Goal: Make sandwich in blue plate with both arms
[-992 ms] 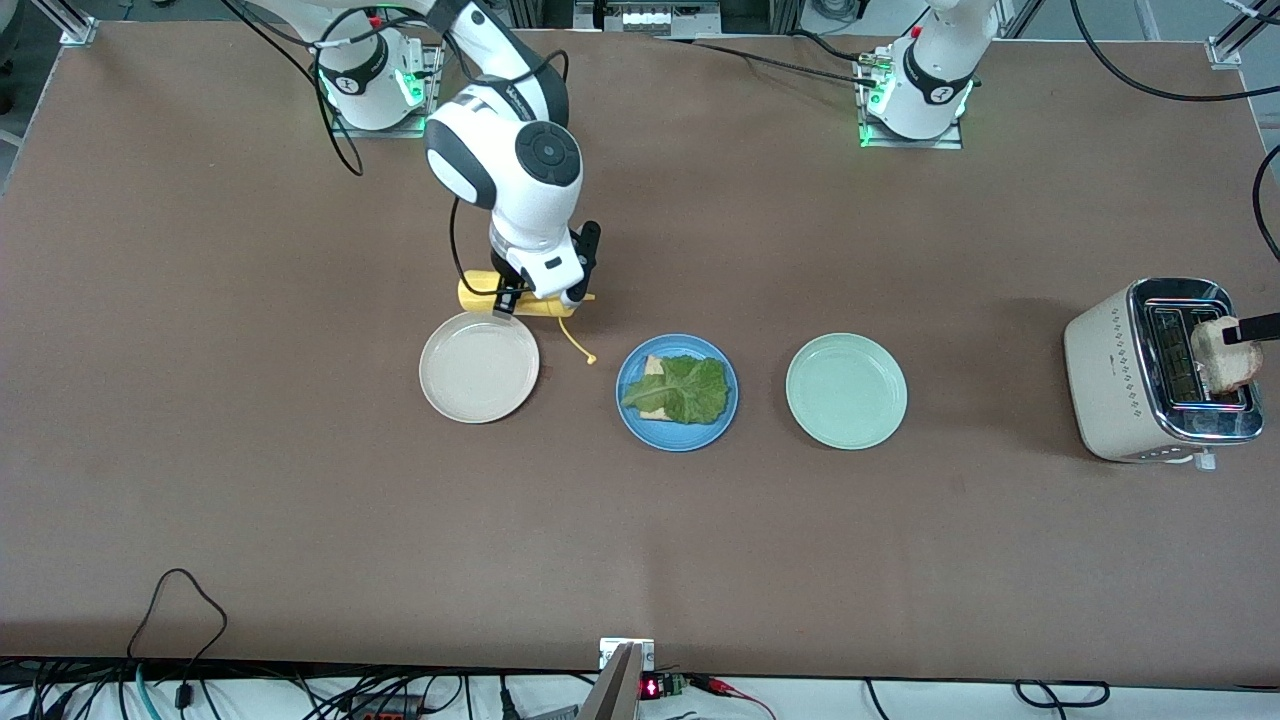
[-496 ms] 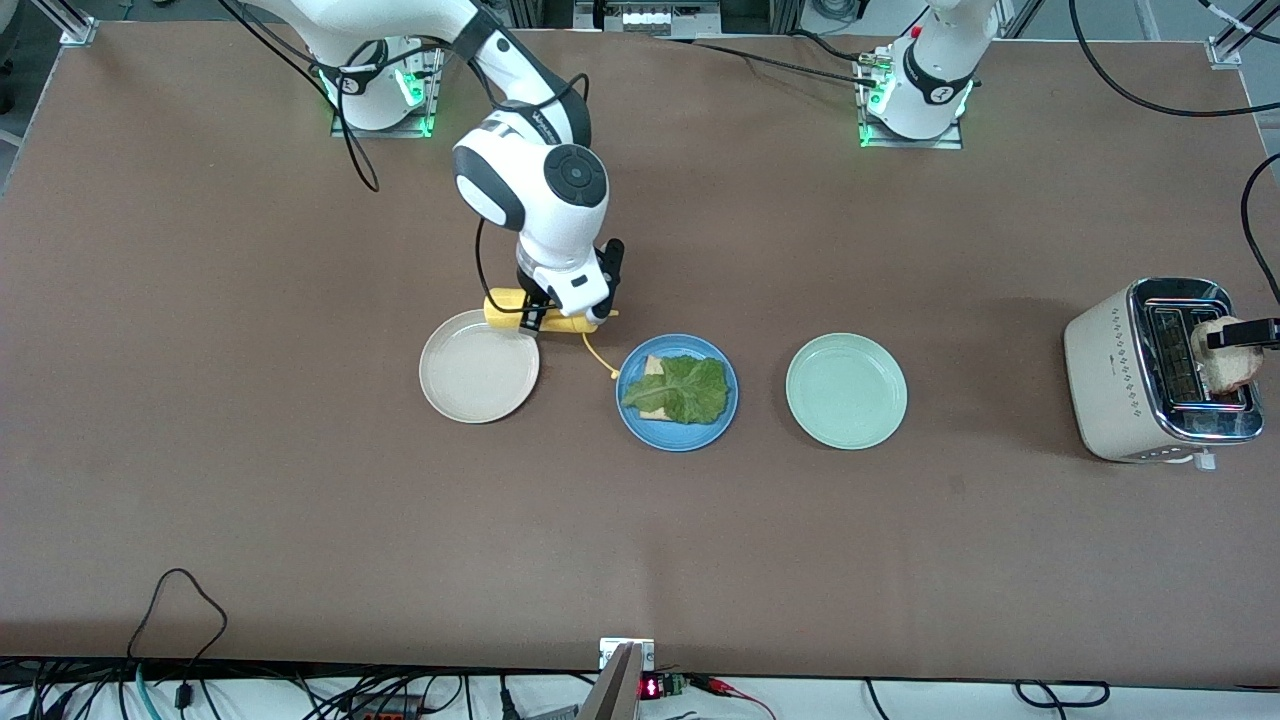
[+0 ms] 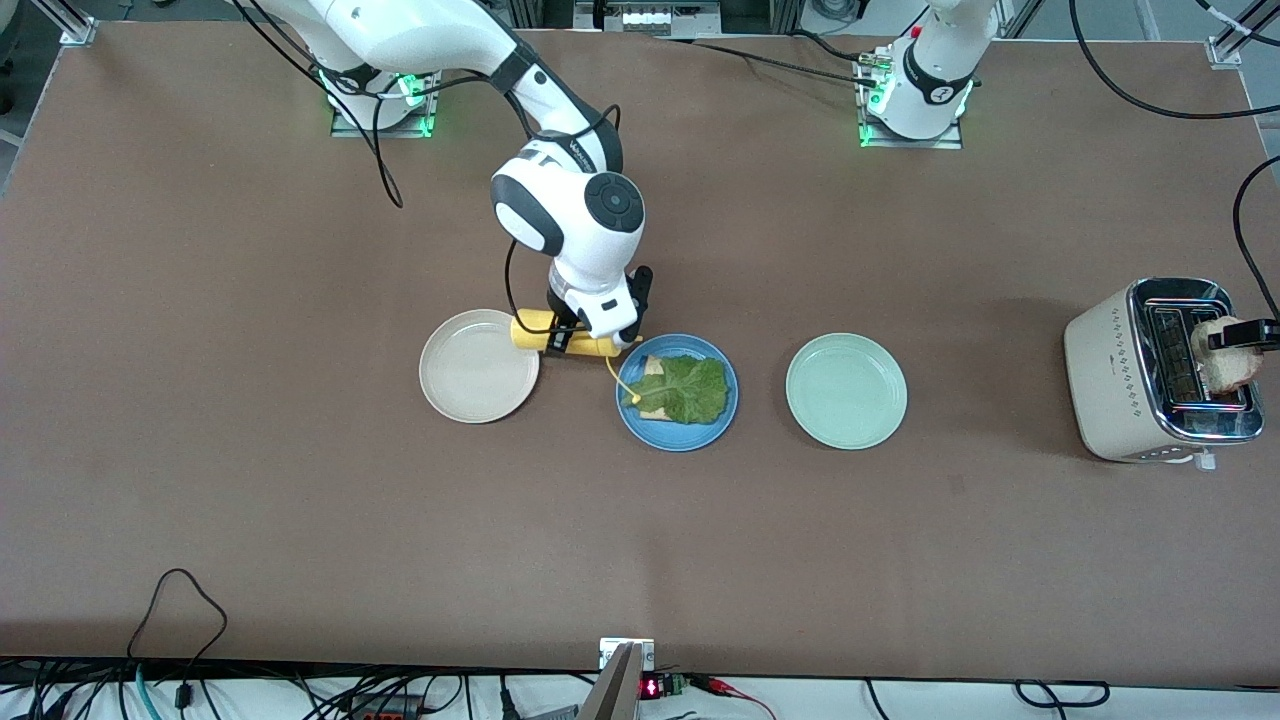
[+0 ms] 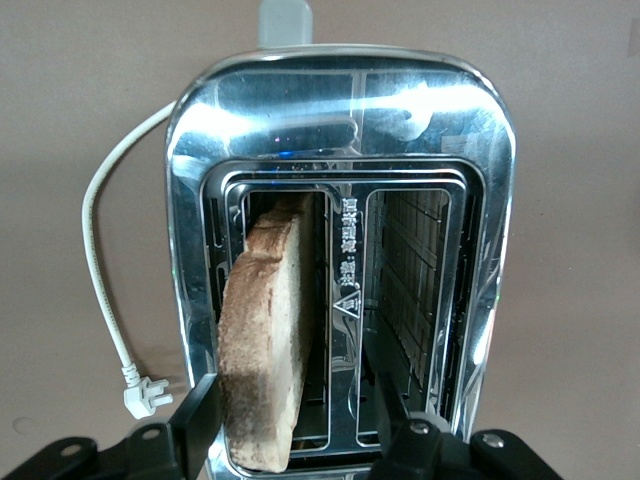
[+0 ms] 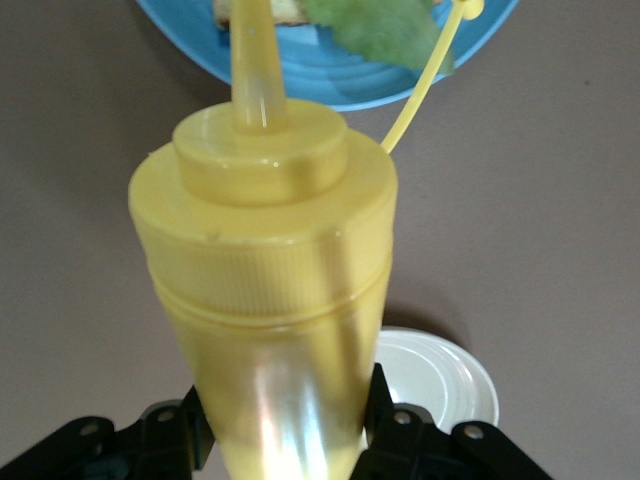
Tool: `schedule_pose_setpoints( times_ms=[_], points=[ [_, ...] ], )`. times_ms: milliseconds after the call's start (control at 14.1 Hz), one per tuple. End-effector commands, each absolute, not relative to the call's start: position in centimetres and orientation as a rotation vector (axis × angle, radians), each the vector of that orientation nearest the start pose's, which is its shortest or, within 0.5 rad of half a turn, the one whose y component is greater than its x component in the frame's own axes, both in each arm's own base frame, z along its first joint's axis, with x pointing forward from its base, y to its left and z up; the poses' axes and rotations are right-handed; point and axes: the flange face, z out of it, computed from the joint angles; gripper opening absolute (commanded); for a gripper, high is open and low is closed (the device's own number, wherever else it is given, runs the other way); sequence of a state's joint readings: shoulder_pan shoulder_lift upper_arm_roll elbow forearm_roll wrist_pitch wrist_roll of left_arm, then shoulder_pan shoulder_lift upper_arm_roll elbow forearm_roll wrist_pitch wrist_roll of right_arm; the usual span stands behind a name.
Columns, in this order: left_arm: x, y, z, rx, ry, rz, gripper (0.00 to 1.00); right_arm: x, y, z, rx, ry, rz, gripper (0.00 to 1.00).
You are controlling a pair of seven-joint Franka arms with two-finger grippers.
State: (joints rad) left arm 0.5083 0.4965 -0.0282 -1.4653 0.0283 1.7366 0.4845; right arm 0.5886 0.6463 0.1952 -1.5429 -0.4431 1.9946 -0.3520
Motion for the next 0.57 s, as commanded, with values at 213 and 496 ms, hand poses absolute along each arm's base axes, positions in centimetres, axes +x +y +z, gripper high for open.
schedule_pose_setpoints(
  times_ms=[213,496],
  points=[
    [59.5,32.5,37.4,-3.209,0.067,0.320,0.66,56.0,41.2,31.4,-2.677,-2.049,0.159,0.00],
    [59.5,32.6,37.2,-3.207,0.071,0.324,0.55,59.6,30.7,38.4,-2.566,-2.009,0.103,0.00]
  ],
)
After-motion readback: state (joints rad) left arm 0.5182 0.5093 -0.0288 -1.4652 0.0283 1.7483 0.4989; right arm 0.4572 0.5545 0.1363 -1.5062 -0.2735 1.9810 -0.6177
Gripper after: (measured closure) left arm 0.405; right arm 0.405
